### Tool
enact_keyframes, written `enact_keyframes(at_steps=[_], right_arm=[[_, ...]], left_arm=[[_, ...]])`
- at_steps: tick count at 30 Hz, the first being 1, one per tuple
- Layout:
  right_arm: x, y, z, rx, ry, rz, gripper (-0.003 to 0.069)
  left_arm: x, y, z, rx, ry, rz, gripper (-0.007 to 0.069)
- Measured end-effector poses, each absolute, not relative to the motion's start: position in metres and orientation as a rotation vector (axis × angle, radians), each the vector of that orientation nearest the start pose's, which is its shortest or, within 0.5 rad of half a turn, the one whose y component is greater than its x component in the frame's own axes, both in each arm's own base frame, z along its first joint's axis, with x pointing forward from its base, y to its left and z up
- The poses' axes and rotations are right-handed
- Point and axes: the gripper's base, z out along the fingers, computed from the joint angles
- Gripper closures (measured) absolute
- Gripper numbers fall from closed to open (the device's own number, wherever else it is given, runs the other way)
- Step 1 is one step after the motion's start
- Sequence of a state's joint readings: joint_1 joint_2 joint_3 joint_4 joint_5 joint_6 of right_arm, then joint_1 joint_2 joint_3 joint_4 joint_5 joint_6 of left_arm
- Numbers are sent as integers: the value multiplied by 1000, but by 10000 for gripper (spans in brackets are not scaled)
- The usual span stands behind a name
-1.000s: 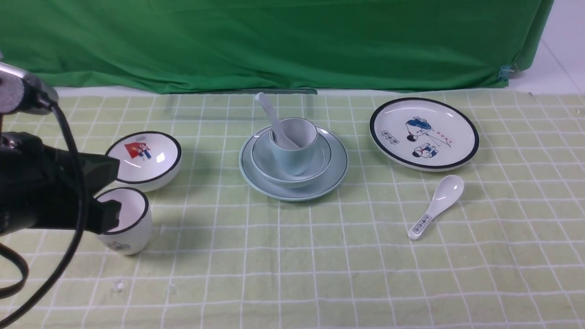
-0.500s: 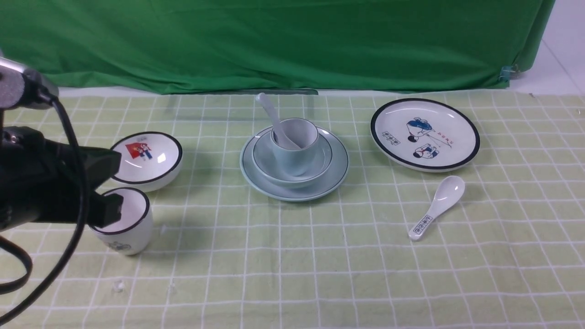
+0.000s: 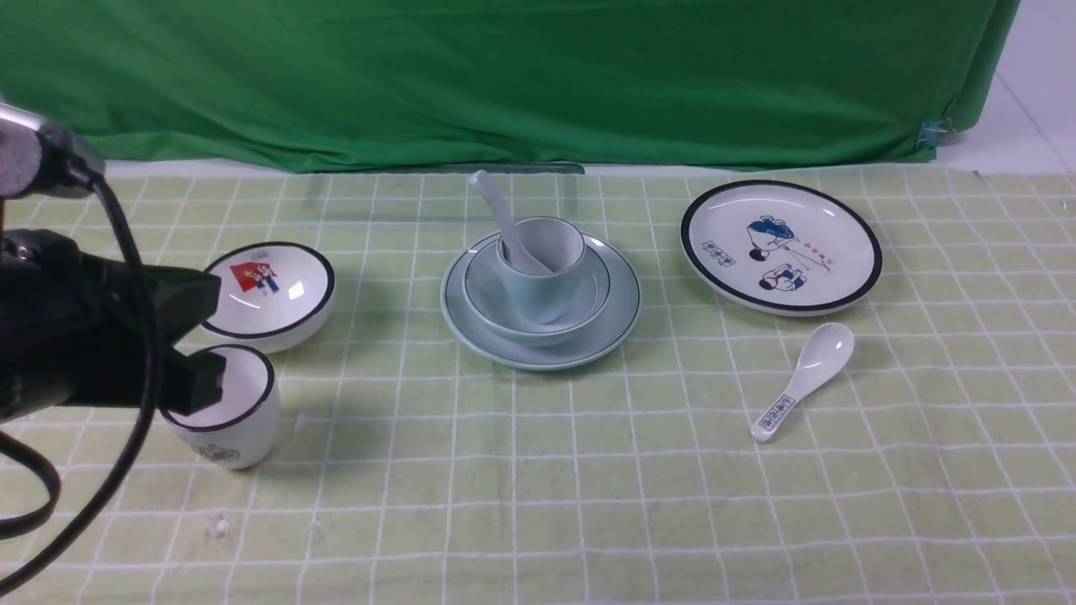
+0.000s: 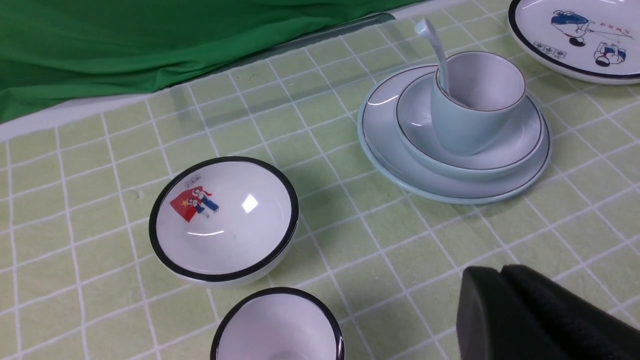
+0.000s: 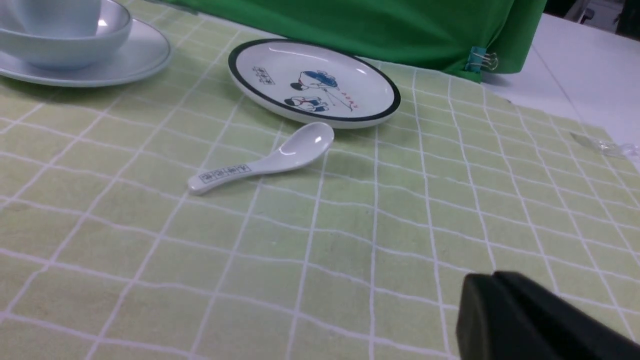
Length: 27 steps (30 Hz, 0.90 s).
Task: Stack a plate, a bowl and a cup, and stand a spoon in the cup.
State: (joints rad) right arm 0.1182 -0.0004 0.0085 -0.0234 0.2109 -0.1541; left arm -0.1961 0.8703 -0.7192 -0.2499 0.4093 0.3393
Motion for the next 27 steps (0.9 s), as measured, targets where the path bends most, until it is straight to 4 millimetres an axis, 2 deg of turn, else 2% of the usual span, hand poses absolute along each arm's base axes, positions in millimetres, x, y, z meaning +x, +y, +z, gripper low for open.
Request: enact_keyframes(at_steps=[10, 17, 18, 19, 22, 27], right_arm=[[56, 6, 191, -247, 1686, -48, 609], [56, 6, 191, -247, 1687, -49, 597], [56, 6, 191, -247, 1687, -49, 591], [56, 6, 191, -247, 1687, -49, 591], [56, 6, 191, -247, 1688, -49, 588], [56, 6, 191, -247, 1689, -49, 588]], left_arm=[[174, -44, 329, 374, 1988, -147, 653], [139, -32, 319, 315, 1775, -95, 653], [124, -24, 312, 305, 1670, -28, 653], [122, -24, 310, 302, 1669, -26, 653], [93, -11, 292, 286, 1461, 125, 653], [69, -4, 241, 264, 1365, 227, 653]])
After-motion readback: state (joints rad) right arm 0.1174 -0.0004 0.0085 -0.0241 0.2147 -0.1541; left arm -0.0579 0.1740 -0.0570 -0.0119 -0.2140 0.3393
